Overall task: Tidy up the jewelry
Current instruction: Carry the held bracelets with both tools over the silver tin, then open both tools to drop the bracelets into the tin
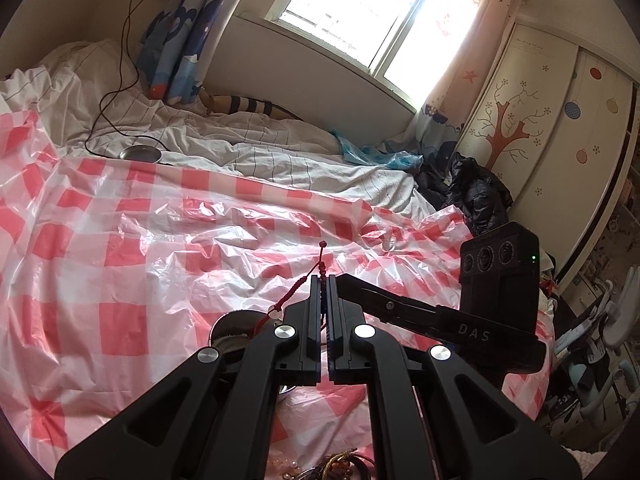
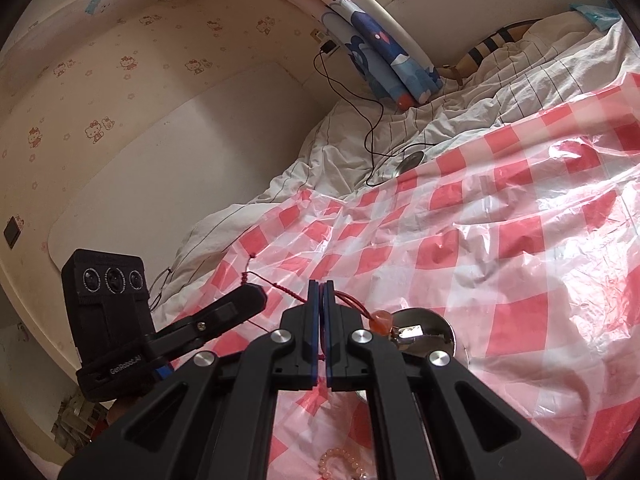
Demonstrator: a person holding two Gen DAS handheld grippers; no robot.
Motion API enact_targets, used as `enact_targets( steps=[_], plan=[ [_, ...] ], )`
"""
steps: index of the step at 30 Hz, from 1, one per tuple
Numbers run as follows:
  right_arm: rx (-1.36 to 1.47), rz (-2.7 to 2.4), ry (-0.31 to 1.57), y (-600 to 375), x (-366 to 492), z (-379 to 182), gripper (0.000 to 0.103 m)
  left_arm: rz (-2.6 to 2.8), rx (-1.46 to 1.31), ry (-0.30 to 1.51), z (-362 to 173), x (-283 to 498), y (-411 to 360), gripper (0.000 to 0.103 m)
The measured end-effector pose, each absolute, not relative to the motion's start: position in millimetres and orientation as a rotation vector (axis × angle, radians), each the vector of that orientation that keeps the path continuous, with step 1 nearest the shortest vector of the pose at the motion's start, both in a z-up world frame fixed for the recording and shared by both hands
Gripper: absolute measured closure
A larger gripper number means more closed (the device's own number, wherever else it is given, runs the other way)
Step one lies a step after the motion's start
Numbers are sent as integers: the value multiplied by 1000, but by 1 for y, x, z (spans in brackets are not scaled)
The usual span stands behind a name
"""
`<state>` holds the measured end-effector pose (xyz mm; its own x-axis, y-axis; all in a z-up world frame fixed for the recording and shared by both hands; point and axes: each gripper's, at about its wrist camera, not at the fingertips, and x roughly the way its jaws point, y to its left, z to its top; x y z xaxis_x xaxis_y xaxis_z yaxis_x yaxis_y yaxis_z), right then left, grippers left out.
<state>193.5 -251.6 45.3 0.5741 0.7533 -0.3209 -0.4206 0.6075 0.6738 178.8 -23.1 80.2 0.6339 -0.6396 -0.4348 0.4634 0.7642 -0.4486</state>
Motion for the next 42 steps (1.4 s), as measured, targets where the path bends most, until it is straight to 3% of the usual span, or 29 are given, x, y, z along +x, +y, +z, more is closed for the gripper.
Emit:
enact_targets(
  steps=[12,19,21,22,24,25,28,33,40,42],
  plan=[
    [566,721,687,-239,205,30,100,-653,-369,624,71,190,-21,101],
    [437,574,878,-220,218,-8,100,-578,-333,877,8,223,-39,100],
    [409,546,906,-218,219,-14,99,-551,-322,942,-4,227,-39,95],
    [397,537,915,-217,219,-15,96,-541,-316,948,-5,227,-38,91],
    [365,518,915,-216,218,-14,57,-532,-317,925,0,222,-31,78],
    [340,499,902,-216,216,-11,52,-527,-318,910,3,221,-27,69],
    [283,496,889,-211,213,-3,47,-482,-323,861,16,214,-8,52],
    [293,484,846,-218,209,8,39,-319,-298,881,12,218,29,49],
    [237,522,905,-189,215,-4,29,-135,97,926,-4,229,17,49],
    [258,511,925,-185,218,-12,20,-137,141,947,-10,230,12,49]
  ],
)
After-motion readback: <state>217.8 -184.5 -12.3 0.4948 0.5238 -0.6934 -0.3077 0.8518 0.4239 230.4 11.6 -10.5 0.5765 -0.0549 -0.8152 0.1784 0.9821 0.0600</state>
